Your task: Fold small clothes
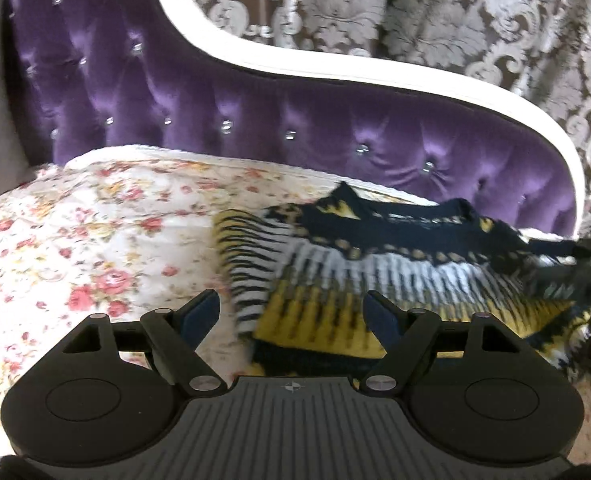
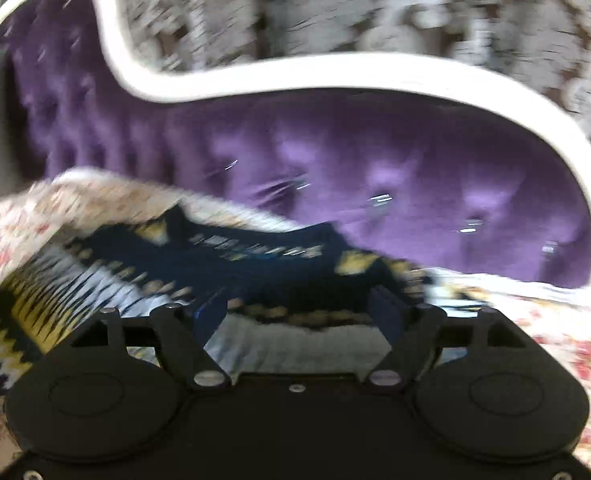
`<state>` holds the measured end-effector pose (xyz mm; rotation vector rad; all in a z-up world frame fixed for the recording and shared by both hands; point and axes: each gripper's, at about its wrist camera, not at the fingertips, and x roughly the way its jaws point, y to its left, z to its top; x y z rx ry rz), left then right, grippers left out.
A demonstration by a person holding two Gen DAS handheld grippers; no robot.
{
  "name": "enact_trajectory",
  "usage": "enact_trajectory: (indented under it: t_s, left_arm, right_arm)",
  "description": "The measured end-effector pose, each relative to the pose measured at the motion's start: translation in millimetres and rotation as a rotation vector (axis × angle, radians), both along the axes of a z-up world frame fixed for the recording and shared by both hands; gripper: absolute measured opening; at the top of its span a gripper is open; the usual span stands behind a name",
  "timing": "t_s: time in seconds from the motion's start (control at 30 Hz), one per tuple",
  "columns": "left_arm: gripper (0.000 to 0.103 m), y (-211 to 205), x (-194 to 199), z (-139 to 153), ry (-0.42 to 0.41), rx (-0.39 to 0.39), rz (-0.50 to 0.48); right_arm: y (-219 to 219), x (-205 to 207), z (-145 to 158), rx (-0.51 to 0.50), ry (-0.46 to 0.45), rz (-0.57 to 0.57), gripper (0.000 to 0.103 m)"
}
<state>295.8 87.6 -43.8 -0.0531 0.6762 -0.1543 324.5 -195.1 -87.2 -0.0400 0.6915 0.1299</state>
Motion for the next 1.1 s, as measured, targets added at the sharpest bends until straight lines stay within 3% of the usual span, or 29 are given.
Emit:
enact_trajectory:
  t_s: [0.13, 0.2, 0.33, 0.5, 0.7, 0.97, 1.1]
  left_arm:
    - [0.078, 11, 4, 1, 0.022, -0.045, 0.034]
    - [0.078, 13, 4, 2, 0.021, -0.051, 0.040]
    - [0.078, 12, 3, 1, 0.023, -0.057, 0.029]
    - [0.078, 10, 2, 3, 0.028, -0.067, 0.012]
    - [0.079, 23, 3, 5, 0.054, -0.161, 0.029]
    - [0.079, 50, 7, 0, 0.116, -0.178, 0.173]
    - [0.078, 57, 17, -11, 0.239, -0.153, 0.275]
  right_arm:
    - [35, 19, -28, -0.124, 0.054, 0.045, 0.087]
    - [37, 20, -35, -0.122, 0.013, 0.001, 0.095]
    - [18, 26, -39, -0.028, 0.053, -0.027, 0.100]
    - [16, 23, -40, -0.001, 0.060, -0.034, 0.101]
    - [19, 23, -40, -0.012, 0.055, -0.037, 0.102]
    - [17, 25, -41, -0.003, 0.060, -0.036, 0.102]
    - [18, 25, -41, -0.002, 0.061, -0.036, 0.102]
